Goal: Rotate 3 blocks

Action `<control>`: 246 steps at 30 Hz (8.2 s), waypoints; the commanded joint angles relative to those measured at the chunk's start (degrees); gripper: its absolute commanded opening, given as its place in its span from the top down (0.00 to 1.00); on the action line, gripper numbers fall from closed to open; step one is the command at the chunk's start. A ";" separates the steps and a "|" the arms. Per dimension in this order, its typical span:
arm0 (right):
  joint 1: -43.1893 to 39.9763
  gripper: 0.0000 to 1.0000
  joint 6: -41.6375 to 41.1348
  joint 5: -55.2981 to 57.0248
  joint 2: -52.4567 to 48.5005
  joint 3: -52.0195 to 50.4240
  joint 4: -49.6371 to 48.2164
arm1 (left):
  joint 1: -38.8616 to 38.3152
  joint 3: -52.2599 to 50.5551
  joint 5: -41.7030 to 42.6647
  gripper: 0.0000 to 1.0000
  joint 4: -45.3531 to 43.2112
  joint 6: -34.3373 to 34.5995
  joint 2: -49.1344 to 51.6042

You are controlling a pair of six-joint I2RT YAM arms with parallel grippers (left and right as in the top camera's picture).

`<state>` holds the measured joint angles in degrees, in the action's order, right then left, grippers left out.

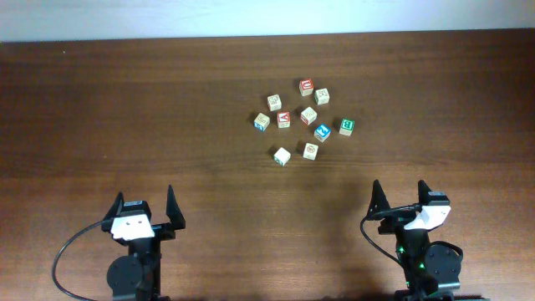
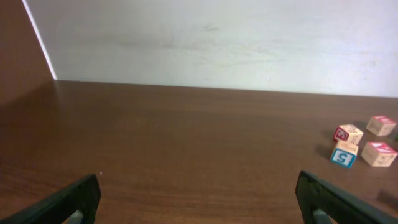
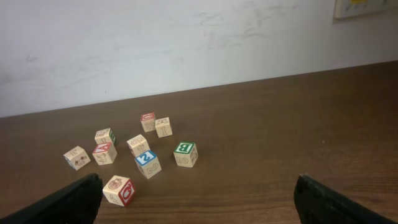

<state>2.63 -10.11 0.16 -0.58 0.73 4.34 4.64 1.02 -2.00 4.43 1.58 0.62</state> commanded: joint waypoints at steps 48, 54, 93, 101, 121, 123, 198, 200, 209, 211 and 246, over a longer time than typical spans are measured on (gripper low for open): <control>5.14 0.27 -11.45 -1.77 -119.91 94.09 43.67 | 0.39 84.96 11.08 0.01 51.54 2.78 88.54; 5.99 0.53 -11.61 1.03 -124.69 93.98 41.27 | 0.39 84.96 11.10 0.01 51.36 2.78 89.15; 23.26 0.47 -15.96 -2.62 -121.48 101.37 60.98 | 0.39 84.96 11.17 0.01 45.81 2.75 89.15; 21.70 0.48 -18.95 2.73 -130.73 100.67 56.26 | 0.39 84.96 11.17 0.01 45.72 2.73 89.15; 20.17 0.55 -31.34 3.82 -130.97 102.03 59.78 | 0.39 84.96 11.17 0.01 45.55 2.73 89.18; 20.15 0.58 -31.28 4.04 -130.97 101.20 59.19 | 0.39 84.96 11.17 0.01 45.55 2.73 89.15; 41.48 0.43 -20.31 2.21 -118.01 108.19 68.13 | 0.39 84.96 11.17 0.01 45.62 2.73 89.18; 35.95 0.42 -18.18 1.79 -112.34 115.01 75.89 | 0.39 84.96 11.17 0.01 45.62 2.73 89.18; 19.41 0.59 -9.88 -13.42 -108.52 77.53 60.39 | -10.51 78.62 14.19 0.94 58.18 16.81 89.53; 19.41 0.74 -11.45 -13.05 -108.52 73.79 55.12 | -17.81 70.58 9.22 1.00 55.23 27.85 89.55; 19.39 0.84 -9.60 -17.51 -104.87 68.17 45.86 | -38.58 60.54 16.94 0.68 28.68 23.93 100.63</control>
<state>21.52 -21.85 -14.31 -106.10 64.71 48.75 -34.52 59.29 12.95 30.96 28.21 100.64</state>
